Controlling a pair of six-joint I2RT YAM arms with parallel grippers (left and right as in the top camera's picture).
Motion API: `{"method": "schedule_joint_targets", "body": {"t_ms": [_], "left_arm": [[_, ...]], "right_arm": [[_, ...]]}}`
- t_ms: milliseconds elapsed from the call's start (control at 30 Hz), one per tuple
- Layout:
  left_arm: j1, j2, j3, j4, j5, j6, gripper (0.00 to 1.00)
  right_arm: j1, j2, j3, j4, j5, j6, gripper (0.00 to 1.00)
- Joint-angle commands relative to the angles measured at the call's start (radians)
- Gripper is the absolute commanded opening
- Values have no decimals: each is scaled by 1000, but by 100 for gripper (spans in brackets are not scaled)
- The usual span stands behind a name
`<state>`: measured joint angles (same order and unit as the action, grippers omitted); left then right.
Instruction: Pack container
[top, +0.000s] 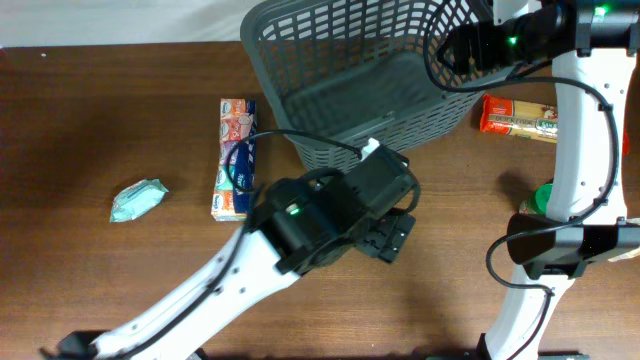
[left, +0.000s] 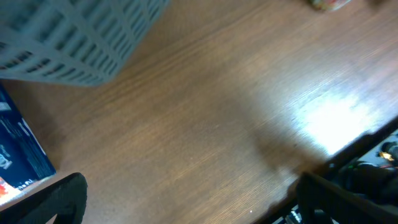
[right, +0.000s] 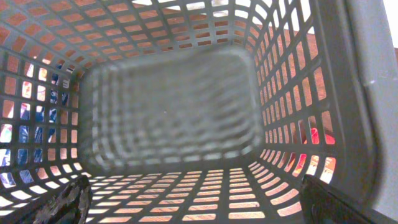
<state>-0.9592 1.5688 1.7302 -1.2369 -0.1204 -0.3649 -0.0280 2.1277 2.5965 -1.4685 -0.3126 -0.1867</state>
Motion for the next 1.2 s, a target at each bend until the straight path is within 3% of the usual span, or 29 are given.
{"method": "schedule_joint_targets", "body": {"t_ms": [0,1033,1100,1167], "left_arm": [[-2,43,14,-19,0,-35,99],[-2,59,14,-35,-43,-35,100],[-2,59,14,-35,-77,-35,73],[-2,59,14,-34,-95,-36,50]], "right_arm": [[8,13,5,3,10,13,99],[8,105,5,63,-26,13,99],[8,105,5,63,-35,13,94],[8,105,5,63,-35,13,79]]}}
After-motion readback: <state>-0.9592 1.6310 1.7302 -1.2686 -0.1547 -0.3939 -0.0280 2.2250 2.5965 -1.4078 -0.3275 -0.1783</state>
